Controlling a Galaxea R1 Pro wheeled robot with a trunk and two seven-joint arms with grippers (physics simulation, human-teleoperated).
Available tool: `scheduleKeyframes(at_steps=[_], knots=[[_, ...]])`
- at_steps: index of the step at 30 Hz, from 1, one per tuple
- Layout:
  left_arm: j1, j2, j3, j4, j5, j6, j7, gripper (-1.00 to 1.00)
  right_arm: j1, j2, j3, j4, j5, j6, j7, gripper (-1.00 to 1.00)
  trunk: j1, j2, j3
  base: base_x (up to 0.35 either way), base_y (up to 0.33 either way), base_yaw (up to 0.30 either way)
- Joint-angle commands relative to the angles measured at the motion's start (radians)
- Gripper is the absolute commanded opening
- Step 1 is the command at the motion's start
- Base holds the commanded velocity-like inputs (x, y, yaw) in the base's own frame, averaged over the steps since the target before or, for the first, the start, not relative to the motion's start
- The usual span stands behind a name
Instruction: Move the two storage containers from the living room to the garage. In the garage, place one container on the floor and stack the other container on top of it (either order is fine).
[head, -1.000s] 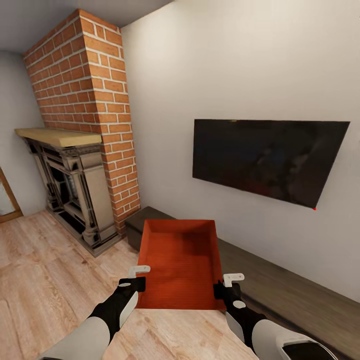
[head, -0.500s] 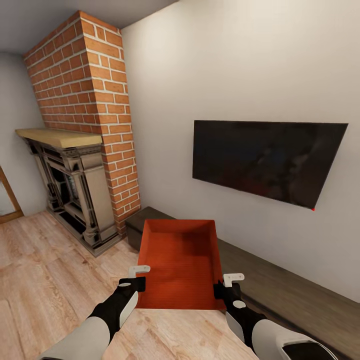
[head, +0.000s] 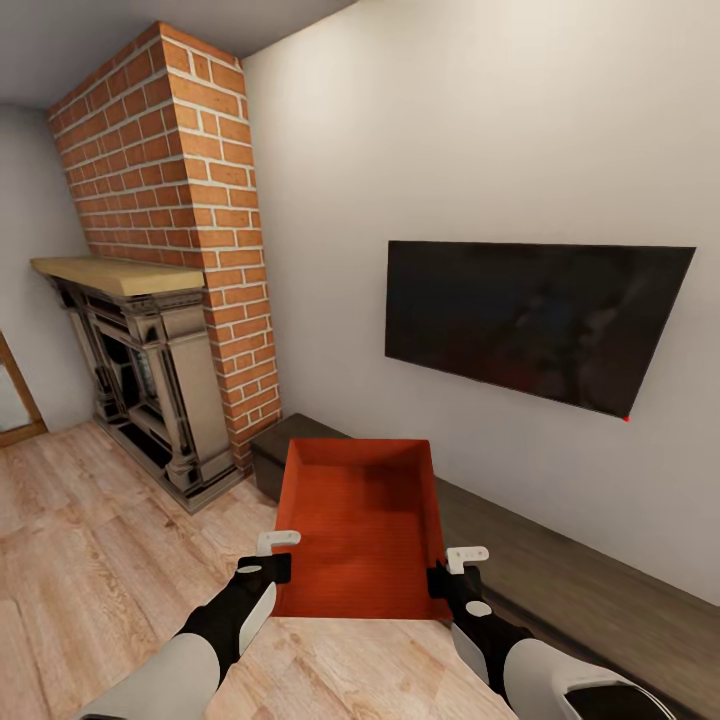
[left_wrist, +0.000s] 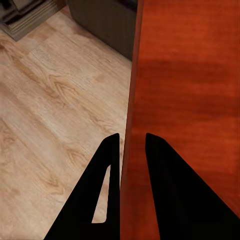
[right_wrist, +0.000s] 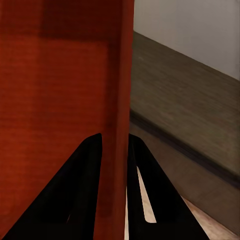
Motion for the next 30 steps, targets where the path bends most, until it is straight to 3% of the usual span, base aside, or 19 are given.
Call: scheduleKeyframes(at_steps=[1, 30], knots=[[0.0, 0.0, 0.007, -0.004, -0.022, -0.065, 0.017, -1.0, 0.0, 0.008, -0.045, 0.002, 0.004, -0.001, -0.003, -1.0, 0.0, -0.001, 0.0, 0.0, 0.0, 0.0], [0.0, 0.0, 0.007, -0.004, -0.021, -0.065, 0.017, -1.0, 0.0, 0.009, -0.045, 0.002, 0.004, -0.003, -0.003, -1.0, 0.0, -0.001, 0.032, 0.0, 0.0, 0.174]])
